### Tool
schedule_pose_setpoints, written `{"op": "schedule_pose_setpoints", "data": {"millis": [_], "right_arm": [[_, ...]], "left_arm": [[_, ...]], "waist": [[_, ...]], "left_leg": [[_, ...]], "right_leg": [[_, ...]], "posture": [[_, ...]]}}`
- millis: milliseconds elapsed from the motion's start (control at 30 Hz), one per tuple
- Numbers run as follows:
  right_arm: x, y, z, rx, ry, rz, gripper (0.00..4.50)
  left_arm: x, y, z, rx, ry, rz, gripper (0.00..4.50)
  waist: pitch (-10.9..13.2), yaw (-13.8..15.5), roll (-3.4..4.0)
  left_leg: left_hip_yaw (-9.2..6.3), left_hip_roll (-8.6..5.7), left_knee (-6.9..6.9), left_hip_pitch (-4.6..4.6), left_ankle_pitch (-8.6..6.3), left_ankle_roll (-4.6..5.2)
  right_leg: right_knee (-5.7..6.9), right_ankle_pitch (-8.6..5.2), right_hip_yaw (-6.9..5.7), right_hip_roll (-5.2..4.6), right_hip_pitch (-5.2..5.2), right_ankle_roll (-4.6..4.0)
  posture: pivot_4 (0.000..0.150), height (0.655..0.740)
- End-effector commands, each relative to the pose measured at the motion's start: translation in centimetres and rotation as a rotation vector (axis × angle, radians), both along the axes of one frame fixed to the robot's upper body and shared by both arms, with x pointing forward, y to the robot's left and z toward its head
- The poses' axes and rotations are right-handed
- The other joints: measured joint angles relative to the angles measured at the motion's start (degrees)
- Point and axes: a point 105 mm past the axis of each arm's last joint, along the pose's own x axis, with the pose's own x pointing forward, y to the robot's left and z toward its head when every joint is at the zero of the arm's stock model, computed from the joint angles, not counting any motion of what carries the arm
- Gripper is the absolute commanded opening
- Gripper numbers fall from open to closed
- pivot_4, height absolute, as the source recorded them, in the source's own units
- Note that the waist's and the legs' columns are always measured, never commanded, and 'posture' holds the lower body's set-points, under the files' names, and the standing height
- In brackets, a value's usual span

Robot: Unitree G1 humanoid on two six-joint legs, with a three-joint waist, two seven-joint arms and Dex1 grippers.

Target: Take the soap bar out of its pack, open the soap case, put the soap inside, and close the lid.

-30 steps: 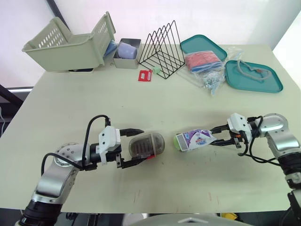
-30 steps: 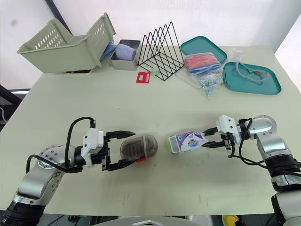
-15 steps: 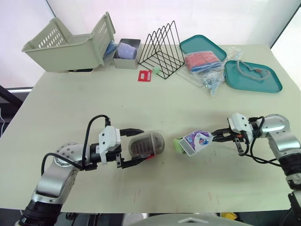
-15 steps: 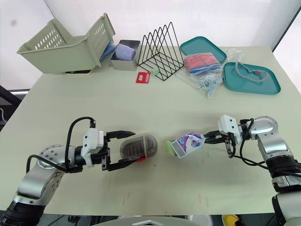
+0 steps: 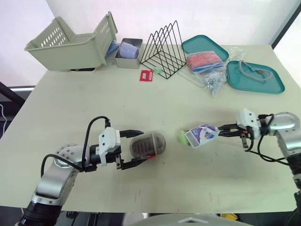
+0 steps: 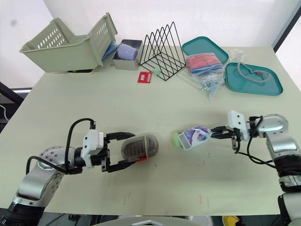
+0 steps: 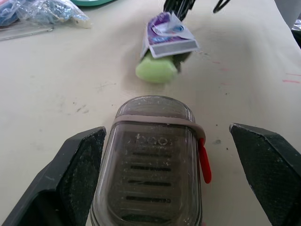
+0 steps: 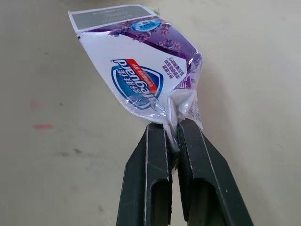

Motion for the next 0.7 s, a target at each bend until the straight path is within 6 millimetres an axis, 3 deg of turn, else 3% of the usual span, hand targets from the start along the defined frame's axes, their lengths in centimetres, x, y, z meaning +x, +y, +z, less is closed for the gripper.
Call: {"op": "schedule_pose_setpoints", "data": {"millis": [33, 700], "right_arm": [[-0.3, -1.1, 1.9, -0.011, -0.05, -0.034, 0.06], [-0.6, -2.5, 2.8, -0.161, -0.1, -0.041, 0.06]], "left_arm": [[0.1, 0.1, 0.7, 0.006, -0.044, -0.008, 4.5], [0.6, -0.5, 0.8, 0.012, -0.049, -0.044, 4.5]], "waist": [[0.0, -0.11, 0.01], [0.0, -0.21, 0.01]], "left_leg": [[0.0, 0.0, -0.01, 0.0, 0.0, 0.0], [0.01, 0.0, 0.0, 0.0, 0.0, 0.0]], "right_leg": [[0.0, 0.0, 0.0, 0.0, -0.01, 0.0], [0.0, 0.0, 0.02, 0.02, -0.01, 0.01]], "posture": [[0.15, 0.74], [0.15, 0.74]]}}
